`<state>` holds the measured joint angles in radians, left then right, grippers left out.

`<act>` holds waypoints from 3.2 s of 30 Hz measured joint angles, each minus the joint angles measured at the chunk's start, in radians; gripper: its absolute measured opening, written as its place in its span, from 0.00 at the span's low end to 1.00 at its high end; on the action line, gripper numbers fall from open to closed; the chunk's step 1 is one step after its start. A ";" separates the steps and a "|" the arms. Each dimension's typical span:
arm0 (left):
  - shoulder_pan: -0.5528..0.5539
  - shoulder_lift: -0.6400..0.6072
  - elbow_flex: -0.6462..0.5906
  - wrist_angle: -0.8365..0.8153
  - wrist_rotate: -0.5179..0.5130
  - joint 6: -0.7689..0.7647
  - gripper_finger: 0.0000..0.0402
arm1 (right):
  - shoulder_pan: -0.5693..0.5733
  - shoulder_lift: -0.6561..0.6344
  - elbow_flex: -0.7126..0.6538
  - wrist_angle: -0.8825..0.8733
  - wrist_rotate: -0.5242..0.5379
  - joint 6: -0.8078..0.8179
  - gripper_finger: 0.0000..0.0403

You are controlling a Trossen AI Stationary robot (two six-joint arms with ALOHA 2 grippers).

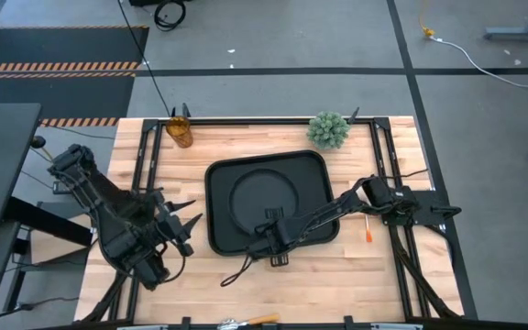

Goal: Pick and place plate/cup/fork/spoon on tray
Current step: Put the black plate on the black serving tray, then adjust the black serving tray on the table, then put the orange fork on the black serving tray to the right of the black plate

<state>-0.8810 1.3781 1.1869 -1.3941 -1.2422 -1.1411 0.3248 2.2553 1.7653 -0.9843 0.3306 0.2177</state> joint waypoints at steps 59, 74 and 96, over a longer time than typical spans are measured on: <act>0.039 0.001 0.000 0.039 0.102 0.089 0.48 | 0.110 -0.632 -0.833 -0.361 -0.153 1.286 0.23; 0.100 0.011 0.000 0.110 0.086 0.088 0.48 | 0.120 -0.620 -0.938 0.011 -0.117 1.265 0.23; 0.109 0.011 0.000 0.135 0.099 0.115 0.48 | 0.285 -0.621 -0.871 -0.273 -0.229 1.656 0.19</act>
<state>-0.7717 1.3891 1.1870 -1.2589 -1.1435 -1.0259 0.6102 1.6348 0.8948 -1.2575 0.1019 1.8732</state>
